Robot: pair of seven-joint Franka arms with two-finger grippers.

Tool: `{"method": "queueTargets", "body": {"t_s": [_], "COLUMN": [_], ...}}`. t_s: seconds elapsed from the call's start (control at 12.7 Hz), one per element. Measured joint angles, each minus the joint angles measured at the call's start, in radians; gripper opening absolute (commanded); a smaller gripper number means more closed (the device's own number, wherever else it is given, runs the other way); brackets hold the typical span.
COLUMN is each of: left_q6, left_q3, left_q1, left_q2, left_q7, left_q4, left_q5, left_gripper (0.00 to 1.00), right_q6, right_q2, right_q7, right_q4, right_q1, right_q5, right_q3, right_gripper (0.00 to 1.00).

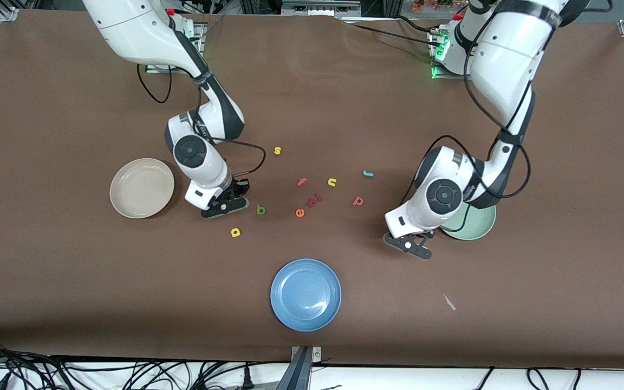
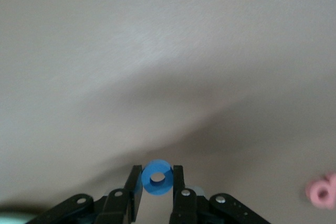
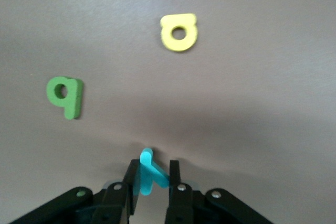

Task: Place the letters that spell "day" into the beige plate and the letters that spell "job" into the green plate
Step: 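Drop the cyan letter in the white plate while the left gripper drops the ring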

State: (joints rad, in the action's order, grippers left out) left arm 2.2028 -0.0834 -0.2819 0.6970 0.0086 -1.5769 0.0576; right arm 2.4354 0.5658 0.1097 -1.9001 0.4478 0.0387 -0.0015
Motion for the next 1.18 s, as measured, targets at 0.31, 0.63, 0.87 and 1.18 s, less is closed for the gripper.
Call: {"method": "queueTargets", "body": {"t_s": [0.31, 0.63, 0.87, 1.18], "left_q6": [-0.176, -0.117, -0.034, -0.001], "left_q3": [0.007, 0.005, 0.005, 0.004], "left_q1": [0.116, 0.171, 0.178, 0.182], "left_q2": [-0.078, -0.080, -0.079, -0.080], "left_q7": [0.030, 0.044, 0.044, 0.044], "left_q4": [-0.025, -0.138, -0.211, -0.231], "left_q5": [0.000, 0.000, 0.000, 0.000], "left_gripper": [0.07, 0.10, 0.34, 1.00], "right_q6": [-0.161, -0.224, -0.226, -0.258], "right_q2": [-0.036, -0.054, -0.055, -0.059], "right_q7": [-0.131, -0.219, -0.223, -0.197], "right_q4": [0.054, 0.025, -0.008, -0.007], "right_q1": [-0.029, -0.041, -0.047, -0.084], "right_q5": [0.000, 0.001, 0.002, 0.071], "right_q3": [-0.104, -0.248, -0.301, -0.298], "right_gripper": [0.10, 0.10, 0.86, 1.00]}}
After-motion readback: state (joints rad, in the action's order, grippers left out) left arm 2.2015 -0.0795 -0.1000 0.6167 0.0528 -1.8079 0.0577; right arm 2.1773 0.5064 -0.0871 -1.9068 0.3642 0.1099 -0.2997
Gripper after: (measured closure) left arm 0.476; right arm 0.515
